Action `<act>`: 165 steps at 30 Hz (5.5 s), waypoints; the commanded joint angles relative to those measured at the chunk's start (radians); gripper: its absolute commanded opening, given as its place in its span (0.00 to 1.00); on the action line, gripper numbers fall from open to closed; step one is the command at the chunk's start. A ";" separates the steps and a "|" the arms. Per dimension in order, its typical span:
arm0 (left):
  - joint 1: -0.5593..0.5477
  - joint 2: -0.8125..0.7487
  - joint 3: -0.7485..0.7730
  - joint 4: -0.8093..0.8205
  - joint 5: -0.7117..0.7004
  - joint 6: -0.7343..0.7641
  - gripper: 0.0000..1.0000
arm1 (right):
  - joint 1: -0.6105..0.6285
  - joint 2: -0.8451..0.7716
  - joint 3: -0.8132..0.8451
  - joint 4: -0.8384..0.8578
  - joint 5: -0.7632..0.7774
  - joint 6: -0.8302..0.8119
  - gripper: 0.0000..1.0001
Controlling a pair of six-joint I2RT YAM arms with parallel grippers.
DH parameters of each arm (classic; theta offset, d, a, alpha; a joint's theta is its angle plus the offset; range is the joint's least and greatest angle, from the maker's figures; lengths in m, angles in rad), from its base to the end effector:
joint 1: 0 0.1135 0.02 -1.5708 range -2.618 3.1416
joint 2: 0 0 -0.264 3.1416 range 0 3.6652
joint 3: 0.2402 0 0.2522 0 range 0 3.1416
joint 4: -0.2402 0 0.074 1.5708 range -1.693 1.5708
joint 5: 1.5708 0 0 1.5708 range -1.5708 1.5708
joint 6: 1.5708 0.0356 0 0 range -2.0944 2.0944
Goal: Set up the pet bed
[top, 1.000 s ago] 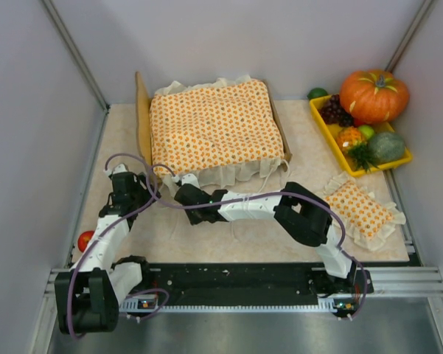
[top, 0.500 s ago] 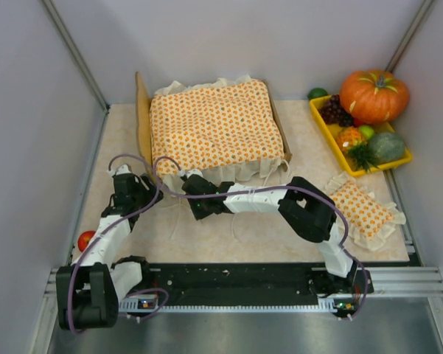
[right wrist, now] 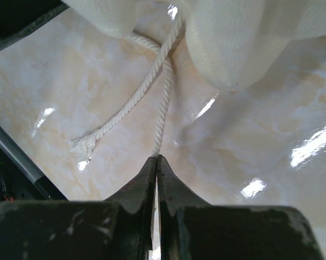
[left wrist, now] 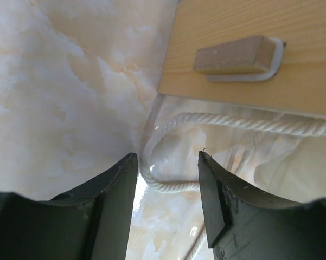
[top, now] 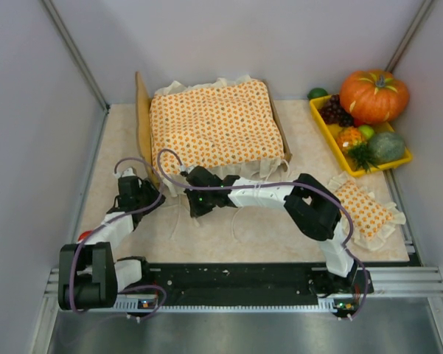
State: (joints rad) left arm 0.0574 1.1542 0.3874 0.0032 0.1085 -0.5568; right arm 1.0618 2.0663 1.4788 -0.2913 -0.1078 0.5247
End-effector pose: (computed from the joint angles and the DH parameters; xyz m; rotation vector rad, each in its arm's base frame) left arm 0.2101 0.0082 0.1525 -0.6609 2.2648 -0.3730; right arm 0.2171 0.3970 0.1757 -0.7454 2.5162 0.7734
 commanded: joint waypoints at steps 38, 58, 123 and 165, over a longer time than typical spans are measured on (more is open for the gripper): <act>-0.001 -0.289 -0.044 -0.166 0.102 -0.098 0.00 | -0.069 0.133 0.273 0.136 -0.175 0.228 0.00; -0.001 -0.519 -0.099 -0.264 0.191 -0.132 0.00 | -0.063 0.291 0.413 0.153 -0.079 0.230 0.00; -0.165 0.214 0.249 -0.362 -0.257 -0.051 0.13 | -0.022 0.238 0.276 0.207 0.074 0.198 0.00; -0.249 -0.245 0.122 -0.385 -0.121 -0.120 0.00 | -0.005 0.276 0.304 0.233 -0.029 0.181 0.00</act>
State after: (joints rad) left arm -0.1875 0.9371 0.4896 -0.4122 -0.0189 -0.6781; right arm 1.0389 2.3257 1.7565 -0.0486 -0.1501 0.7300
